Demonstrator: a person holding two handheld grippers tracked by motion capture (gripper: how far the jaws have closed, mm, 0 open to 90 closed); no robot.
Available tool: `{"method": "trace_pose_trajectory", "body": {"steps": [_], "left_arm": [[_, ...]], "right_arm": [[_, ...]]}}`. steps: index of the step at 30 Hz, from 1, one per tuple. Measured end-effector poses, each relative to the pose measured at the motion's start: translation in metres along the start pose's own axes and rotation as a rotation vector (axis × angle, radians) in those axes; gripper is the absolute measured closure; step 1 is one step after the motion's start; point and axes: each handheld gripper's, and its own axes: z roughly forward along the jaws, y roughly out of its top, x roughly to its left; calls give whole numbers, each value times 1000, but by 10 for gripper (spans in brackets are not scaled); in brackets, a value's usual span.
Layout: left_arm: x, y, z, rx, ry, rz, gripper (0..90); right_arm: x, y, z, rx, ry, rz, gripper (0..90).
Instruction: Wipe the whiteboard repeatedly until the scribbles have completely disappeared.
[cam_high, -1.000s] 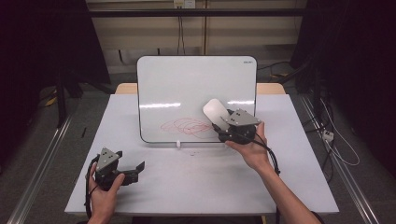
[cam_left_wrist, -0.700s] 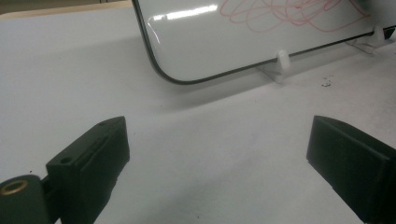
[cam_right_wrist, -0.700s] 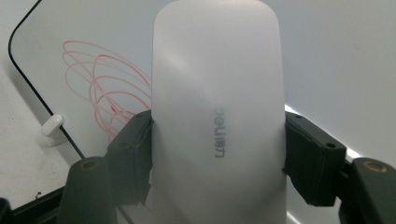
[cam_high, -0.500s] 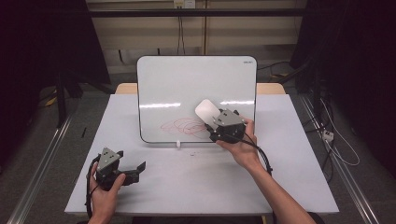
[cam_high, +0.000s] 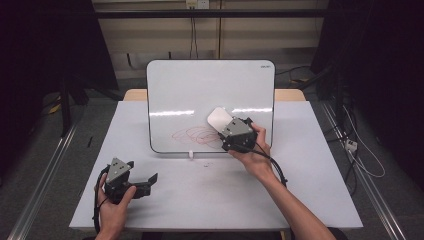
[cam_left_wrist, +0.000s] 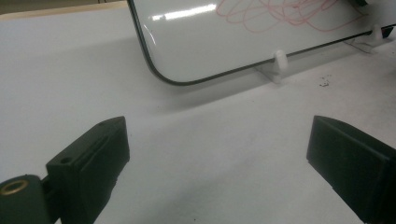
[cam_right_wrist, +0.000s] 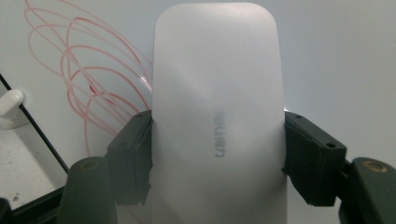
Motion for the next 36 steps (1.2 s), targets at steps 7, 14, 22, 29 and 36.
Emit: {"method": "trace_pose_trajectory", "body": {"steps": [7, 14, 22, 29, 36], "left_arm": [[1, 1, 1, -5, -8, -8, 59], [2, 1, 0, -7, -4, -4, 59], [3, 2, 1, -11, 2, -17, 59], [6, 0, -1, -9, 6, -24, 59], [9, -2, -4, -13, 23, -38, 59]], "right_arm": [[11, 3, 3, 41, -66, -85, 320], [14, 4, 4, 47, -86, -90, 320], [19, 4, 4, 54, -114, -90, 320], [24, 4, 5, 49, -121, -93, 320], [35, 5, 7, 52, -107, -134, 320]]}}
